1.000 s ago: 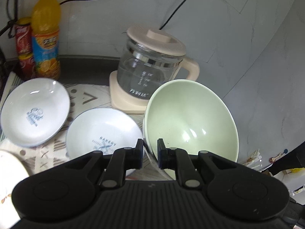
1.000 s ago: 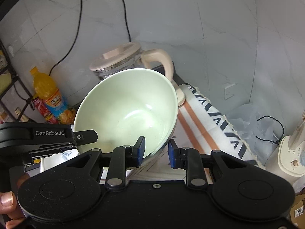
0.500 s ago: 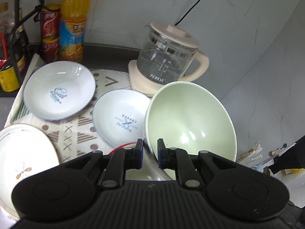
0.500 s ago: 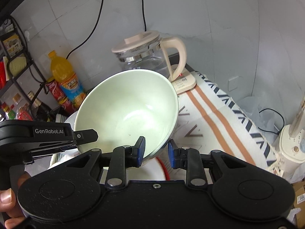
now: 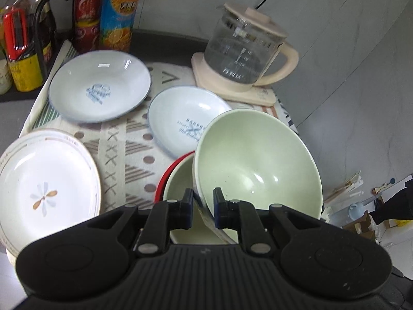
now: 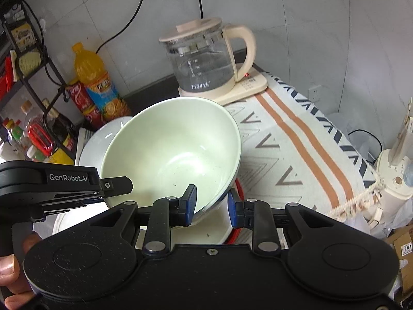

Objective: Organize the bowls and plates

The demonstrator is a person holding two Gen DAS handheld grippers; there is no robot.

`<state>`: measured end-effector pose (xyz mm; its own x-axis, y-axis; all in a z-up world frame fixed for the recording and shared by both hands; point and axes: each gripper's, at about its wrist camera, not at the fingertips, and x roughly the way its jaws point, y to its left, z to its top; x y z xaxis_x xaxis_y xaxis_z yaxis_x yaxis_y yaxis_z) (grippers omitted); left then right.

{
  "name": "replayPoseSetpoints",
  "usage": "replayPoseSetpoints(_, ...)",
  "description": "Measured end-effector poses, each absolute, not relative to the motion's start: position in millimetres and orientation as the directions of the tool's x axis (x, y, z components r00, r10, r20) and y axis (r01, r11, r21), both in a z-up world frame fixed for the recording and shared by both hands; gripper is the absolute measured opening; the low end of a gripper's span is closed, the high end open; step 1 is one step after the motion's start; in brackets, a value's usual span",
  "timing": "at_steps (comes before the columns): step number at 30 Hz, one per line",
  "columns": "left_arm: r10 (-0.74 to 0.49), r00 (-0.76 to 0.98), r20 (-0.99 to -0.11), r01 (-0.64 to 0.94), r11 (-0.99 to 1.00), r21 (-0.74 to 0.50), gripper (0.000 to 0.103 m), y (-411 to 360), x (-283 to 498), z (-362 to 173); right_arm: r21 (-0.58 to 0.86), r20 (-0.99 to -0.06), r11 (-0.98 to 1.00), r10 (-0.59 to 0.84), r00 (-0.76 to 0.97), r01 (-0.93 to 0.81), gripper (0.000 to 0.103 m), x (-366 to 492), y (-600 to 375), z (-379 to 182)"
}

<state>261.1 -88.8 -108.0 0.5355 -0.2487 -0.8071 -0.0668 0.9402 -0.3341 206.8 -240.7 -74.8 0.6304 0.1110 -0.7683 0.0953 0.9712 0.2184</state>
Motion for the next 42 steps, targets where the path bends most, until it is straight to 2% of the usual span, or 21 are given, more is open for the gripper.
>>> replayPoseSetpoints(13,-0.241,0.475,-0.846,-0.072,0.948,-0.311,0.015,-85,256,-128,0.206,-0.803,0.972,0.103,0.587,0.112,0.027,195,-230,-93)
replayPoseSetpoints(22,-0.225,0.501,-0.836,-0.056,0.955,-0.291,0.019,-81,253,-119,0.195,-0.792,0.976,0.099,0.602,0.096,0.034,191,-226,-88)
replayPoseSetpoints(26,-0.215,0.503,-0.837,-0.067,0.956,-0.286,0.027,-74,248,-118,0.189,-0.789,0.977,0.089,0.608,0.102,0.041,187,-226,-86)
replayPoseSetpoints(30,-0.213,0.509,-0.834,-0.077,0.954,-0.29,0.041,-64,241,-119,0.164,-0.8,0.98,0.064,0.596,0.115,0.046,181,-225,-91)
replayPoseSetpoints(37,-0.201,0.52,-0.83,-0.085,0.955,-0.285,0.047,-49,226,-112,0.152,-0.807,0.98,0.047,0.588,0.131,0.057,166,-219,-90)
replayPoseSetpoints(39,-0.197,0.524,-0.829,-0.09,0.955,-0.284,0.052,-43,222,-110,0.154,-0.799,0.98,0.048,0.599,0.126,0.063,161,-214,-86)
replayPoseSetpoints(42,-0.196,0.53,-0.825,-0.09,0.955,-0.284,0.059,-34,215,-108,0.152,-0.791,0.982,0.053,0.61,0.112,0.067,157,-205,-81)
